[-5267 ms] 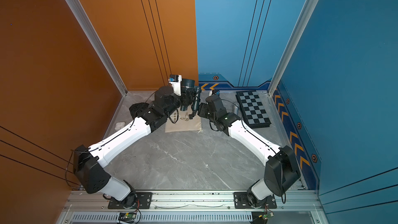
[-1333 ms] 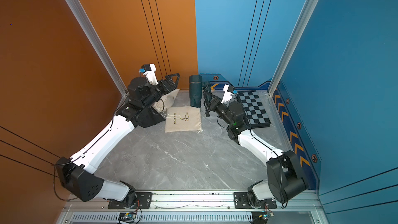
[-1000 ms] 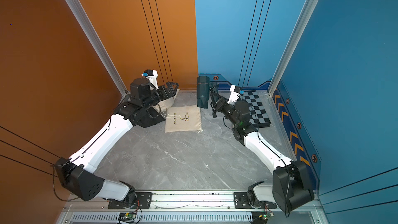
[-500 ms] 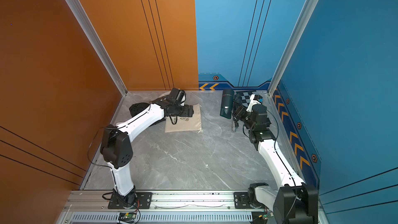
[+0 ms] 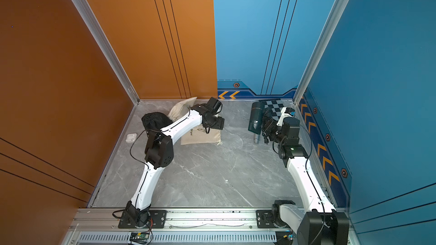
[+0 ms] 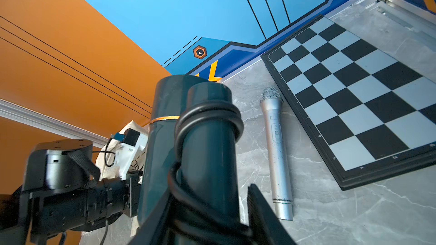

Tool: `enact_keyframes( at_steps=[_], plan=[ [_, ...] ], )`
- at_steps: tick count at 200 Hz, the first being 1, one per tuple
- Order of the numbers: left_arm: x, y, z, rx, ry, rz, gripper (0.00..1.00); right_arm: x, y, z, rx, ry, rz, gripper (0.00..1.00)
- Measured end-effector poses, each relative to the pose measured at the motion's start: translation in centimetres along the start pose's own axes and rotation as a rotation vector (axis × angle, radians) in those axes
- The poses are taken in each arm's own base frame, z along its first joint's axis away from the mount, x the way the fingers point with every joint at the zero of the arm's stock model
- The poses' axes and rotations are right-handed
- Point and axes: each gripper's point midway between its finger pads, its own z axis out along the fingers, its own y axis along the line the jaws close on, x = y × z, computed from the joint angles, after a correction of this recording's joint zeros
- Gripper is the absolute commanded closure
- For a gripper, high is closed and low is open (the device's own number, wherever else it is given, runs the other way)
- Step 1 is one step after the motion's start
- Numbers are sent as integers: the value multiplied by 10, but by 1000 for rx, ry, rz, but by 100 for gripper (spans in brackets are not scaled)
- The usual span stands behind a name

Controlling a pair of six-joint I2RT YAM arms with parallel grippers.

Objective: Pack away hair dryers
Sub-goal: Open the drawstring bag at the center of the board.

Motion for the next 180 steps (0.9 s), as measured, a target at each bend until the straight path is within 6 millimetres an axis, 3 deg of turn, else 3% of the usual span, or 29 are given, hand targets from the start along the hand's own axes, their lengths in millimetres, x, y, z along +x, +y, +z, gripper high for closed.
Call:
enact_keyframes(
  at_steps=[52,97,124,146,180],
  plan=[
    [11,8,33,-61,53,7,37,1,3,-1,-14,6,-2,91],
    [20,8,52,-80,79,17,76,3,6,-1,-33,18,10,91],
    [18,3,50,-74,73,29,95,3,6,-1,-36,21,22,90],
    [19,2,50,-72,75,42,100,3,7,-1,-46,27,46,90],
    [14,-2,36,-64,58,72,98,5,8,-1,-63,43,103,89]
  ],
)
